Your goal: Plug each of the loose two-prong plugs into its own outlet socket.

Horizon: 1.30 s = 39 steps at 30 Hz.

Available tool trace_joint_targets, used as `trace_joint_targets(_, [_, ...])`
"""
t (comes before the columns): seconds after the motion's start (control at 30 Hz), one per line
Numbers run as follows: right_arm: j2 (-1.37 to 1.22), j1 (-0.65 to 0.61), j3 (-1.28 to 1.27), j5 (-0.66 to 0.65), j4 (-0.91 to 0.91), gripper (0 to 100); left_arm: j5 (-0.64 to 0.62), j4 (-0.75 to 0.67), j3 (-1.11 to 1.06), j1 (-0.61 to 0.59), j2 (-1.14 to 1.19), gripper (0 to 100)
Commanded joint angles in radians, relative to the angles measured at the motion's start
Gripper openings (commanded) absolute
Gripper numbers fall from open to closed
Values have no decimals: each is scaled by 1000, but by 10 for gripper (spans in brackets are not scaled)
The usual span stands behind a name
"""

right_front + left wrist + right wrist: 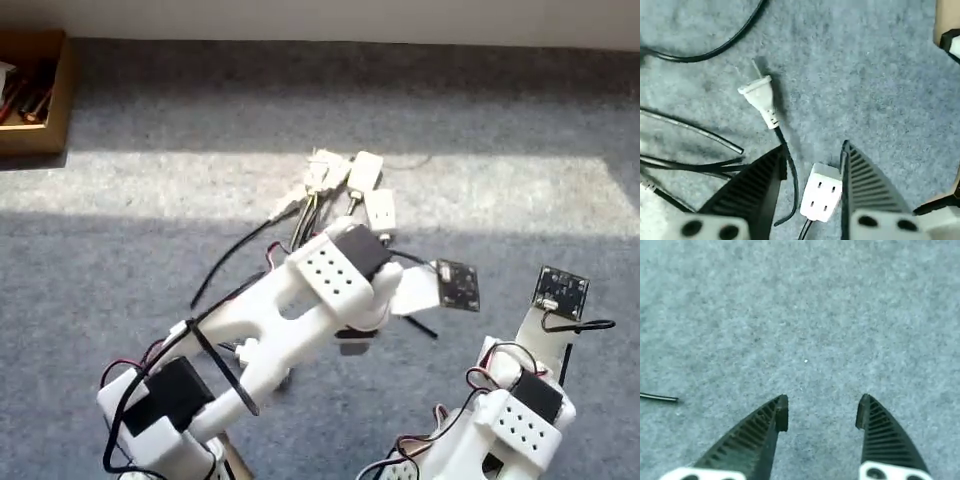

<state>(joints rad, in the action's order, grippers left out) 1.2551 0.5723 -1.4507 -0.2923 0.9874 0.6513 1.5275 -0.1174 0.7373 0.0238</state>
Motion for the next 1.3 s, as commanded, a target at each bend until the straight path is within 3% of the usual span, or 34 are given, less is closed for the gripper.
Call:
trace_joint_targets(0.0, [-1, -47, 65, -32, 8, 224, 5, -9, 68, -117, -47, 125])
trace_joint_targets(0.1, [-4, -180, 74, -66, 58, 224, -49, -2, 168, -266, -50, 119])
trace_joint_targets(0.3, [-5, -469, 278, -71, 225, 224, -384, 94, 298, -627, -50, 119])
trace_joint_targets(0.43, [-33, -716, 432, -176, 326, 224, -402, 140, 183, -746, -51, 119])
trace_joint_targets(0.53, [-176, -837, 519, -218, 364, 224, -407, 15, 56, -837, -51, 119])
trace_joint_targets(0.77, [-716, -892, 812, -278, 349, 224, -496, -405, -242, -1144, -51, 122])
trace_joint_targets(0.87, [-854, -989, 895, -310, 387, 224, -500, -571, -389, -1194, -48, 122])
trace_joint_targets(1.0, [-874, -1218, 886, -252, 371, 224, -497, -758, -533, -1202, -50, 120])
trace_joint_targets(1.13, [-878, -1346, 878, -209, 251, 224, -497, -827, -573, -1282, -45, 120])
trace_joint_targets(1.27, [-881, -1342, 837, -381, 222, 224, -496, -838, -619, -1337, -42, 122])
